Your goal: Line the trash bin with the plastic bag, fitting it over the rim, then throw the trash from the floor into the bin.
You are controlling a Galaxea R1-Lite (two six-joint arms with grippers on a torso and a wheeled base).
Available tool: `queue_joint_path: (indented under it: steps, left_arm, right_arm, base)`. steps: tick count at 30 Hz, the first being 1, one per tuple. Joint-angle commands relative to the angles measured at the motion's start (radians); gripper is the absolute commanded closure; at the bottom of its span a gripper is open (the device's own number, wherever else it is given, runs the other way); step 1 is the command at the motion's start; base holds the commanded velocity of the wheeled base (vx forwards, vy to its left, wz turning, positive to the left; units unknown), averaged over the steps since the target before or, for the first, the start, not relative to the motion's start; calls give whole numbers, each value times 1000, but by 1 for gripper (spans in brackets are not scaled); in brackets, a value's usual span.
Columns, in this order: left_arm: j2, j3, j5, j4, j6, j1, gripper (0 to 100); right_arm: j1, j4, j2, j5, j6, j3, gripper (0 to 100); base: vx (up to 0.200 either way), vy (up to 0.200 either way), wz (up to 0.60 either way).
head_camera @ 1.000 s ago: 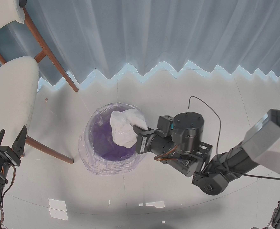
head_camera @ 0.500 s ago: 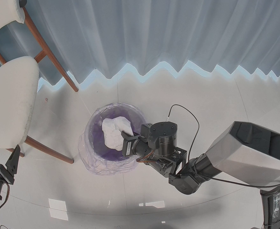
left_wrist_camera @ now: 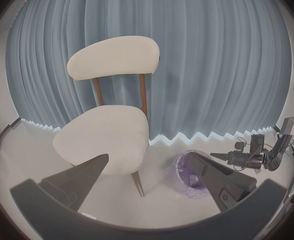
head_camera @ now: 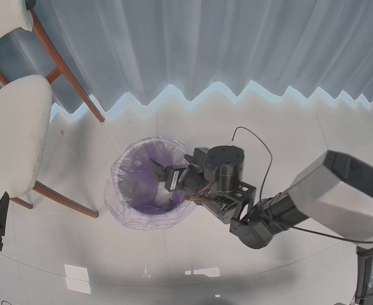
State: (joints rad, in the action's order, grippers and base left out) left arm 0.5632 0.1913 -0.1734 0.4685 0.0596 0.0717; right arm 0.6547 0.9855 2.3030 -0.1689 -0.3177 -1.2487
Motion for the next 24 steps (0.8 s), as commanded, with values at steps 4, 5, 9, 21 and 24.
queue_joint_path:
  steps: [4, 5, 9, 21, 24]
  left_arm:
    - [-29, 5, 6, -11, 2, 11, 0]
    - [-31, 0, 8, -11, 2, 11, 0]
    - [-42, -24, 40, -11, 9, 33, 0]
    - [-101, -125, 18, -36, -1, 23, 0]
    - [-143, -118, -97, -128, 0, -16, 0]
  right_arm:
    - [-147, -8, -445, -46, -1, 348, 0]
    - [-184, -10, -507, -46, 0, 407, 0]
    - [-316, -33, -732, -44, 17, 594, 0]
    - [-535, -292, -1449, -44, 104, 997, 0]
    - [-535, -467, -1597, -44, 114, 1002, 0]
  base:
    - [0, 0, 0]
    - [0, 0, 0]
    - [0, 0, 0]
    - [0, 0, 0]
    - [0, 0, 0]
